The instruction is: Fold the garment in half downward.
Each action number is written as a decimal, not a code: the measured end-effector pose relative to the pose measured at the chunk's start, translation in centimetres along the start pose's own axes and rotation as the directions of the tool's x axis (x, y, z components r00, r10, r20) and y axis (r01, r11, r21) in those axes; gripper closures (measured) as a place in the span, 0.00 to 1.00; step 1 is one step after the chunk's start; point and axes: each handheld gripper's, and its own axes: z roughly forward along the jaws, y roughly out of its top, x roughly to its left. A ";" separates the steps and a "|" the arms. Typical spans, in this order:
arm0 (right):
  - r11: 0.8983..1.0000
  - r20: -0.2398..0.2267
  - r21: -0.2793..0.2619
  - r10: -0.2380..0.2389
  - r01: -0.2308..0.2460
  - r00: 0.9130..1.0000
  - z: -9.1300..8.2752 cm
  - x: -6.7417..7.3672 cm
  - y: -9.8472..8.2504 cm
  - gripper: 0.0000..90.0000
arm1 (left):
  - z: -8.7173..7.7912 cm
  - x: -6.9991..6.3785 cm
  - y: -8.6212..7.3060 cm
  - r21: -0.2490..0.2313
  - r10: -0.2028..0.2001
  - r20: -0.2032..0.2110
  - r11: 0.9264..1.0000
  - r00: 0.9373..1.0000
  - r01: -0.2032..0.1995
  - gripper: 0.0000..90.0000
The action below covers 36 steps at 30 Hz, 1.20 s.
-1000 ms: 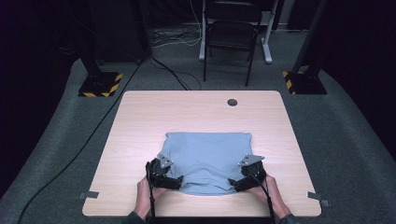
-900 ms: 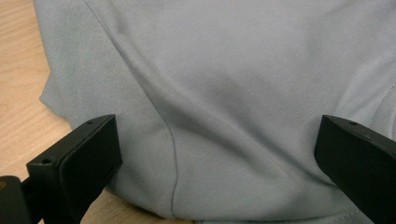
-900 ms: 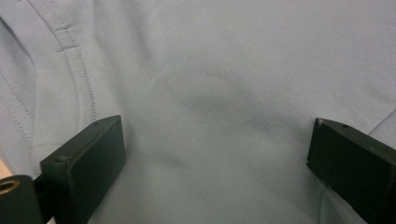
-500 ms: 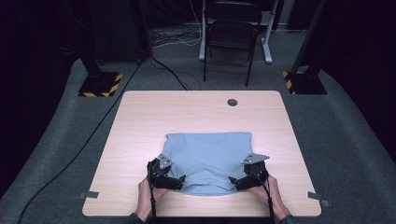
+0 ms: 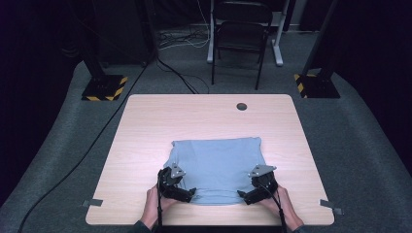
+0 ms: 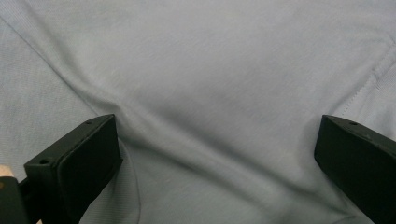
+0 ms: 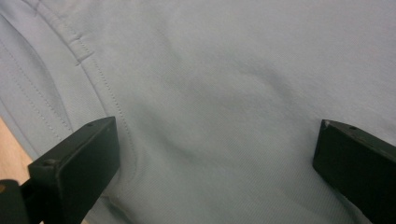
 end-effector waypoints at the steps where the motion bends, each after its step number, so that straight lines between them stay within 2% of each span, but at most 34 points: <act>1: 1.000 -0.006 -0.002 -0.007 0.007 1.000 -0.1 -0.1 -0.1 0.00 | -0.1 0.0 -0.2 -0.008 -0.001 0.005 1.000 1.000 0.001 0.00; 2: 1.000 -0.005 -0.001 -0.010 0.010 1.000 -0.1 -0.1 -0.1 0.00 | -0.3 0.1 -0.4 -0.013 0.002 0.006 1.000 1.000 -0.002 0.00; 3: 1.000 -0.003 -0.001 -0.007 0.007 1.000 -0.1 -0.1 -0.1 0.00 | -0.5 0.4 -0.5 -0.032 -0.016 0.012 0.999 1.000 0.017 0.00; 4: 1.000 -0.003 -0.001 -0.007 0.007 1.000 -0.1 -0.1 -0.1 0.00 | -0.5 0.4 -0.5 -0.032 -0.016 0.012 0.999 1.000 0.017 0.00; 5: 1.000 -0.009 -0.010 0.009 -0.009 1.000 -0.2 -0.2 -0.1 0.00 | -1.4 1.1 -0.6 -0.080 -0.085 0.027 0.993 0.996 0.087 0.00; 6: 1.000 -0.009 -0.010 0.009 -0.009 1.000 -0.2 -0.2 -0.1 0.00 | -1.4 1.1 -0.6 -0.080 -0.085 0.027 0.993 0.996 0.087 0.00; 7: 0.999 -0.007 -0.041 0.032 -0.032 0.999 -0.7 -0.5 0.0 0.00 | -1.9 1.6 -0.6 -0.111 -0.115 -0.004 0.987 0.993 0.114 0.00; 8: 0.999 -0.007 -0.041 0.032 -0.032 0.999 -0.7 -0.5 0.0 0.00 | -2.2 1.9 -0.6 -0.122 -0.135 -0.034 0.984 0.990 0.130 0.00; 9: 0.995 -0.003 -0.080 0.066 -0.067 0.998 -1.2 -0.9 0.2 0.00 | -2.4 2.5 -0.6 -0.124 -0.171 -0.122 0.980 0.978 0.155 0.00; 10: 0.993 0.010 -0.093 0.075 -0.073 0.997 -1.4 -1.1 0.3 0.01 | -2.2 2.8 -0.6 -0.112 -0.183 -0.154 0.980 0.971 0.166 0.00; 12: 0.991 0.039 -0.099 0.089 -0.084 0.995 -1.4 -1.4 0.4 0.00 | -1.6 2.9 -0.7 -0.068 -0.177 -0.195 0.984 0.965 0.166 0.00; 14: 0.992 0.064 -0.080 0.098 -0.093 0.993 -1.0 -1.6 0.3 0.01 | -1.0 2.8 -0.8 -0.022 -0.154 -0.210 0.988 0.965 0.153 0.00; 18: 0.997 0.091 -0.026 0.080 -0.078 0.993 -0.2 -1.7 0.0 0.00 | -1.0 2.5 -0.6 -0.009 -0.120 -0.229 0.993 0.966 0.121 0.01; 21: 0.997 0.092 -0.023 0.070 -0.068 0.993 -0.3 -1.8 -0.2 0.00 | -1.1 2.7 -0.7 -0.001 -0.112 -0.226 0.993 0.968 0.115 0.01; 23: 0.997 0.094 -0.020 0.080 -0.079 0.992 -0.4 -2.1 -0.6 0.00 | -1.2 2.9 -0.8 0.002 -0.114 -0.219 0.993 0.969 0.117 0.01; 25: 0.995 0.073 -0.025 0.097 -0.095 0.993 -0.7 -2.6 -1.1 0.00 | -1.4 3.0 -1.0 0.005 -0.119 -0.211 0.992 0.970 0.123 0.01; 30: 0.995 0.071 -0.025 0.096 -0.094 0.993 -0.9 -2.5 -1.3 0.00 | -1.6 3.2 -1.2 0.016 -0.125 -0.188 0.991 0.974 0.130 0.01; 32: 0.995 0.065 -0.013 0.097 -0.096 0.993 -1.0 -2.5 -1.3 0.00 | -1.7 3.3 -1.2 0.022 -0.121 -0.168 0.992 0.978 0.127 0.01; 34: 0.996 0.059 -0.016 0.089 -0.089 0.994 -1.2 -2.4 -1.1 0.01 | -2.1 3.2 -0.9 -0.010 -0.117 -0.153 0.993 0.981 0.117 0.01; 36: 0.994 0.062 -0.060 0.091 -0.088 0.994 -1.9 -2.5 -0.6 0.01 | -2.6 3.2 -0.2 -0.082 -0.135 -0.100 0.989 0.986 0.127 0.01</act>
